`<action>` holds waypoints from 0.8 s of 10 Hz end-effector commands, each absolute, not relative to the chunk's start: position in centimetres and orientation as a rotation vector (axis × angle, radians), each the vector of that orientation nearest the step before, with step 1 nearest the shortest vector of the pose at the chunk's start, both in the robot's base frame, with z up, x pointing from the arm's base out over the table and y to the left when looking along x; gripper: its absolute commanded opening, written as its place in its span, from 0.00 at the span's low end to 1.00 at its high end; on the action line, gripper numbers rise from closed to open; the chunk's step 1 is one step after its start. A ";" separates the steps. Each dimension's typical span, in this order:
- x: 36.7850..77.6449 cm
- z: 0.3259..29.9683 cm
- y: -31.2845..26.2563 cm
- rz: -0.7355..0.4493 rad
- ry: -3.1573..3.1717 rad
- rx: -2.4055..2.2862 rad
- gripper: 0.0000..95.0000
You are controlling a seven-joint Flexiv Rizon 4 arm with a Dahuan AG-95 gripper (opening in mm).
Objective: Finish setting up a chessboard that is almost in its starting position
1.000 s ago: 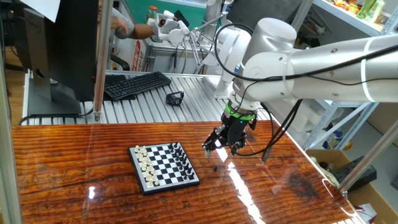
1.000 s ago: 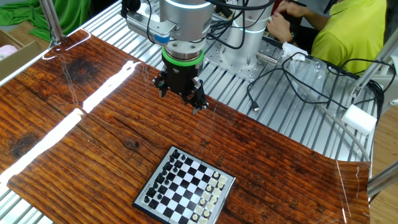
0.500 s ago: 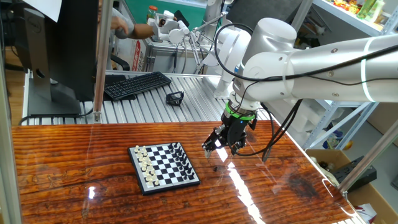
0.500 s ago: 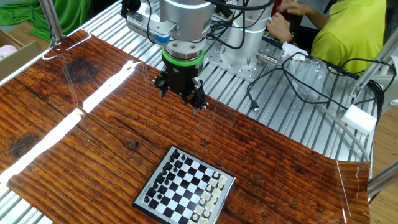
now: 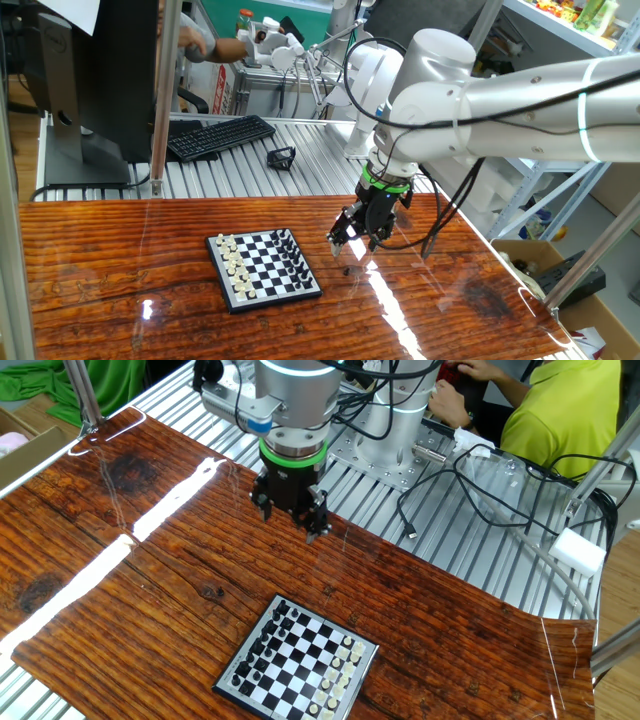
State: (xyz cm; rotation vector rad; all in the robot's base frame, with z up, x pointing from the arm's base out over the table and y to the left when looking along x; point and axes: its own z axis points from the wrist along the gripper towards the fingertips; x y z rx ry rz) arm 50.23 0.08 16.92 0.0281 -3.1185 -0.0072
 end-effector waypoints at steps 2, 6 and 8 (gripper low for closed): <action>50.1 16.8 0.1 -0.006 -3.125 0.028 0.00; 50.1 16.7 0.1 -0.008 -3.124 0.027 0.00; 50.2 16.5 0.0 -0.008 -3.125 0.030 0.00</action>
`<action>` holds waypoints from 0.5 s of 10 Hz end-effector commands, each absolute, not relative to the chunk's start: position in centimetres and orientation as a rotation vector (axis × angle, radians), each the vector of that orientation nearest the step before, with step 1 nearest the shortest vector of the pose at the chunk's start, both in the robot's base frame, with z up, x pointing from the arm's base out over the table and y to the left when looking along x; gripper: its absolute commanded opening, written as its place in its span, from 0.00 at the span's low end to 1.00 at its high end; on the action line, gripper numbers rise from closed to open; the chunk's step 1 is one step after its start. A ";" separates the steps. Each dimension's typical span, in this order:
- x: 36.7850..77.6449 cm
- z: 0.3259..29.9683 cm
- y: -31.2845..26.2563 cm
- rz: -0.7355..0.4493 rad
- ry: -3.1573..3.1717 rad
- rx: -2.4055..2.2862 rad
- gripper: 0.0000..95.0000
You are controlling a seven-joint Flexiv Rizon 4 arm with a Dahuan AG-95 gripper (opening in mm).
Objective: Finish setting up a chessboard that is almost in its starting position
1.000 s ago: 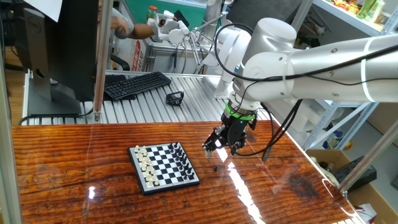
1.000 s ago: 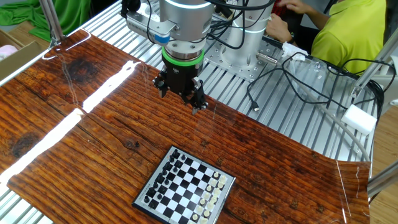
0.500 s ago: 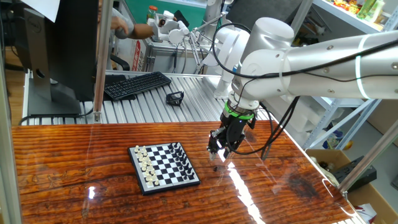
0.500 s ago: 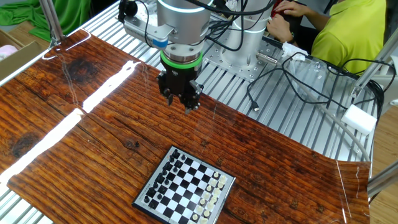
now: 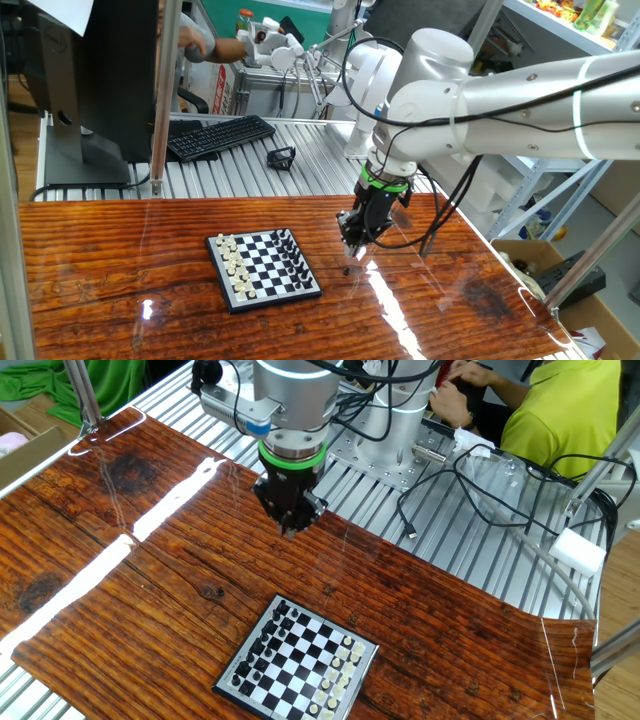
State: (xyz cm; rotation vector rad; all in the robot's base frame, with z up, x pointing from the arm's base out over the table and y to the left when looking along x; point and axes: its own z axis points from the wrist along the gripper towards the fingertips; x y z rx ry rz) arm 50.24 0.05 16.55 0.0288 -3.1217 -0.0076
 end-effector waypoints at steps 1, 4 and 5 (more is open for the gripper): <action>50.3 16.3 0.0 -0.008 -3.126 0.033 0.00; 50.6 15.5 -0.3 -0.010 -3.134 0.045 0.00; 50.7 15.2 -0.4 -0.012 -3.138 0.047 0.00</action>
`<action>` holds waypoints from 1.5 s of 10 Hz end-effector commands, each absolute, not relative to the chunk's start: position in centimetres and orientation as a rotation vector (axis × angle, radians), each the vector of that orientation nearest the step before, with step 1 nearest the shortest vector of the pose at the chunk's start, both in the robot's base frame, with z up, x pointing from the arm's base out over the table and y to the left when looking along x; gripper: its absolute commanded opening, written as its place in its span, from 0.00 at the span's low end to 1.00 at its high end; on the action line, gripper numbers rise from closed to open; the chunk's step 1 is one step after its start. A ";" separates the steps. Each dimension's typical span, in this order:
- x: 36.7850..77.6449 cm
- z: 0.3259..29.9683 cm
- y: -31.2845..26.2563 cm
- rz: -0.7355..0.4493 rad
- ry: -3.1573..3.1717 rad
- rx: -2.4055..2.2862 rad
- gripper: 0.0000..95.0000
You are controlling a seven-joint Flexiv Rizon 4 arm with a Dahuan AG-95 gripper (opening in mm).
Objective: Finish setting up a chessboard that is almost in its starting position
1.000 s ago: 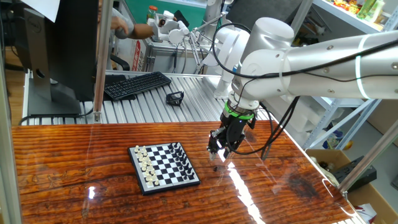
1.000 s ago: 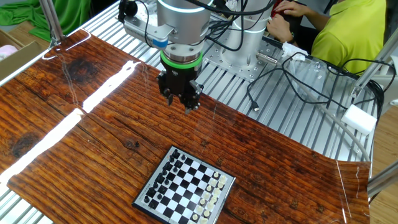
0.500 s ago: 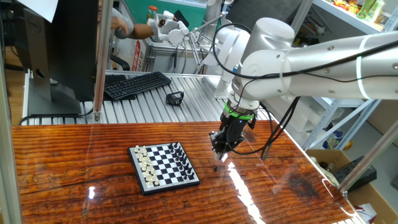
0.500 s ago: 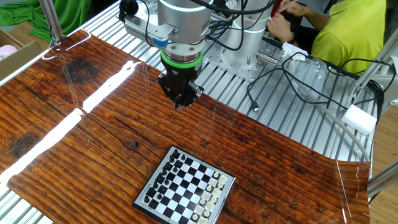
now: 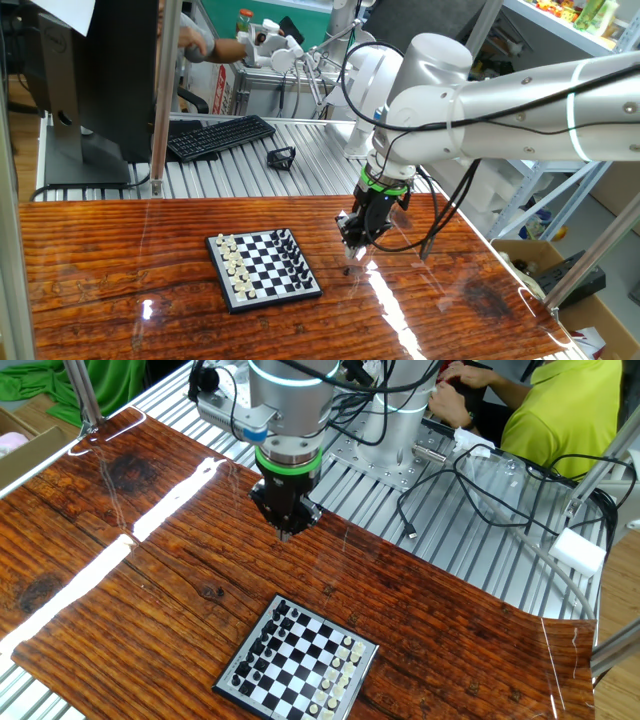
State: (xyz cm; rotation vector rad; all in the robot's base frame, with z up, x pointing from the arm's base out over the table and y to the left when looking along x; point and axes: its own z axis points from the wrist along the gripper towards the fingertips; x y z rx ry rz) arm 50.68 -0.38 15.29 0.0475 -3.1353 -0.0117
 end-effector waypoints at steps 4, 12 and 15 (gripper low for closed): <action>51.4 12.6 -1.5 -0.068 -3.157 0.063 0.00; 53.4 9.7 -3.1 -0.086 -3.169 0.092 0.00; 54.4 8.9 -3.6 -0.092 -3.175 0.102 0.00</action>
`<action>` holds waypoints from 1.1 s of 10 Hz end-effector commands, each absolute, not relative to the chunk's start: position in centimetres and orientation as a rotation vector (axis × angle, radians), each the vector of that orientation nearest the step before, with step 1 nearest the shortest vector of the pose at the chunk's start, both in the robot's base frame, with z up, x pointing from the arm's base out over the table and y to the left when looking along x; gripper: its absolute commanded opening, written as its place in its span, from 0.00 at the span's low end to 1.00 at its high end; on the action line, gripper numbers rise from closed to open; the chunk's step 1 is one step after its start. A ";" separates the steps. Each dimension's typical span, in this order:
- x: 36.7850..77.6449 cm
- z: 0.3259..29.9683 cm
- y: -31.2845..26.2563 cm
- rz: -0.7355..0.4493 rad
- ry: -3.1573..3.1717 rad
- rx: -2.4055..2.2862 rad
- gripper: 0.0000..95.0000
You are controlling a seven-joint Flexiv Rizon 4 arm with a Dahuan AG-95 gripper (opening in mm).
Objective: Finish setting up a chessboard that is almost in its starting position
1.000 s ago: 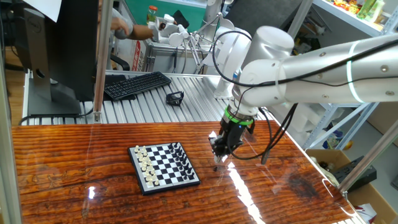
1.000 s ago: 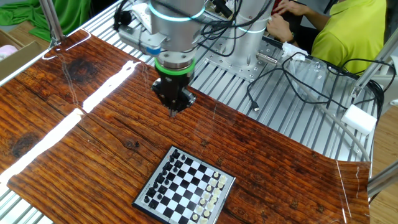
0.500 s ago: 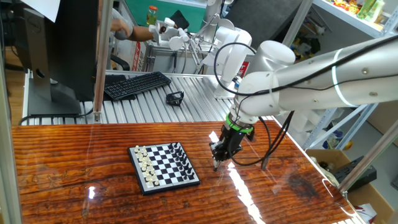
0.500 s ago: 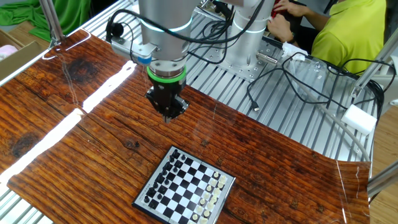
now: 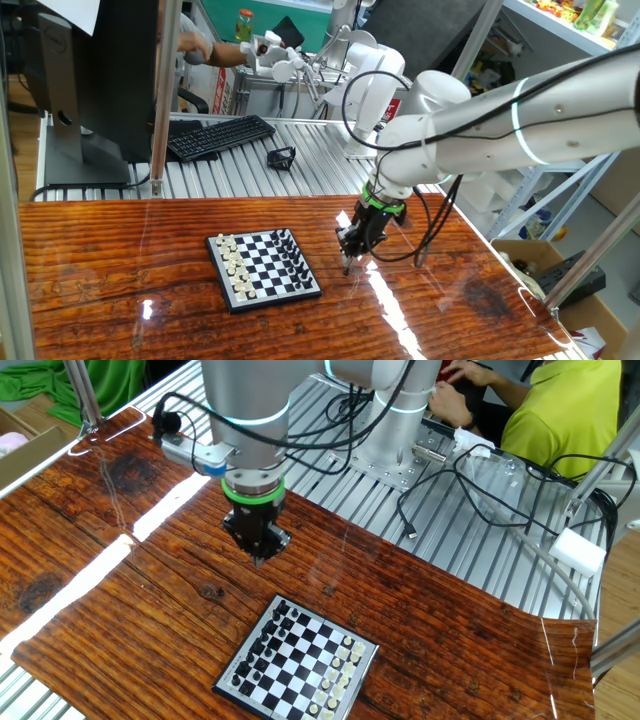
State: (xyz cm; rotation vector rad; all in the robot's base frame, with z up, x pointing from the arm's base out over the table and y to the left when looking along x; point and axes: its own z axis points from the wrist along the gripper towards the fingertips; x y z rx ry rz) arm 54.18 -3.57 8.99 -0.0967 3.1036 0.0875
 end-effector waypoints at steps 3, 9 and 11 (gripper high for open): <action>55.6 8.6 -4.4 0.091 3.101 -0.134 0.00; 57.8 7.3 -6.4 0.131 3.092 -0.198 0.00; 58.5 7.0 -7.5 0.154 3.088 -0.231 0.00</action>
